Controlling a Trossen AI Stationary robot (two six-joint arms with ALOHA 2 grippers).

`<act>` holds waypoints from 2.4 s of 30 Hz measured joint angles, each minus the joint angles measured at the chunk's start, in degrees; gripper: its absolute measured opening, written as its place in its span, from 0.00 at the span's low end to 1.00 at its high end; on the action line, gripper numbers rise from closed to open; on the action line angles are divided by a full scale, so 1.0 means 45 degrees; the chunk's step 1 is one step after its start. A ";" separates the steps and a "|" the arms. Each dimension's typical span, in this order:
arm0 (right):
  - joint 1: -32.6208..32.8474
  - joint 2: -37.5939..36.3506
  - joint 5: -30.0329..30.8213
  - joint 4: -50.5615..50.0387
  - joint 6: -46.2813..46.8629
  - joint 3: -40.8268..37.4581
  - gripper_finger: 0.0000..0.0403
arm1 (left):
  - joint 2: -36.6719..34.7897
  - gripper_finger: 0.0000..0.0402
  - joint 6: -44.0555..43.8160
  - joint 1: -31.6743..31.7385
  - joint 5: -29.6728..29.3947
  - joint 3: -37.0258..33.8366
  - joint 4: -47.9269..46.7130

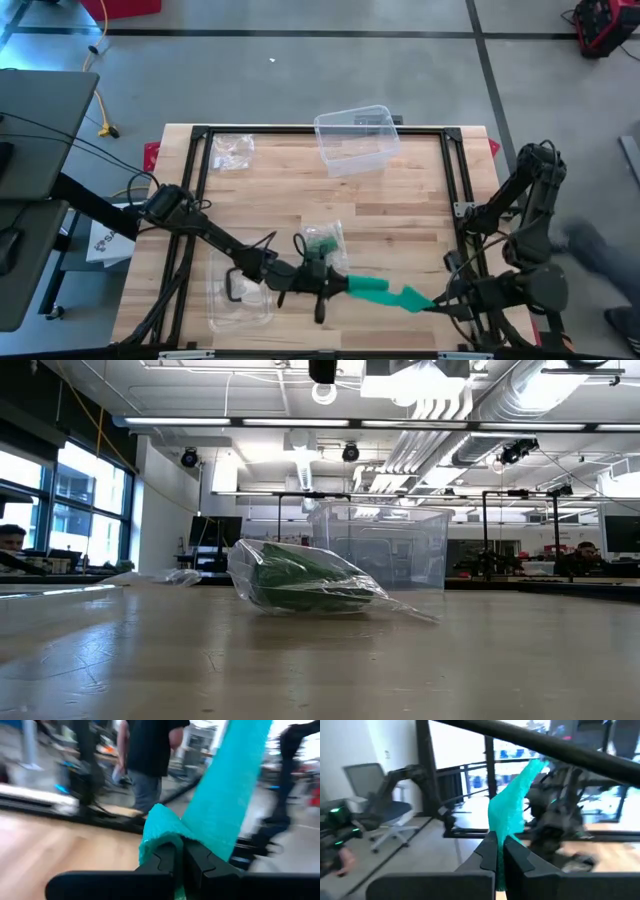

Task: Roll bandage
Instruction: Roll the blue bandage

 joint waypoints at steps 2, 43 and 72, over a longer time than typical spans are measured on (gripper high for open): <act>-0.0263 -0.0010 0.0409 -0.0950 -0.0152 0.0604 0.00 | 0.0121 0.00 -0.0966 -0.0081 0.0777 0.0013 -0.0072; -0.4684 -0.0957 -0.7161 0.1291 0.6058 -0.7716 0.42 | 0.2249 0.00 -0.1026 -0.0325 0.0244 0.1486 0.4409; 0.0487 0.4142 -0.4547 -0.2877 0.7723 -0.2687 0.48 | 0.4598 0.00 -0.8440 0.0716 -0.0912 0.2576 0.3734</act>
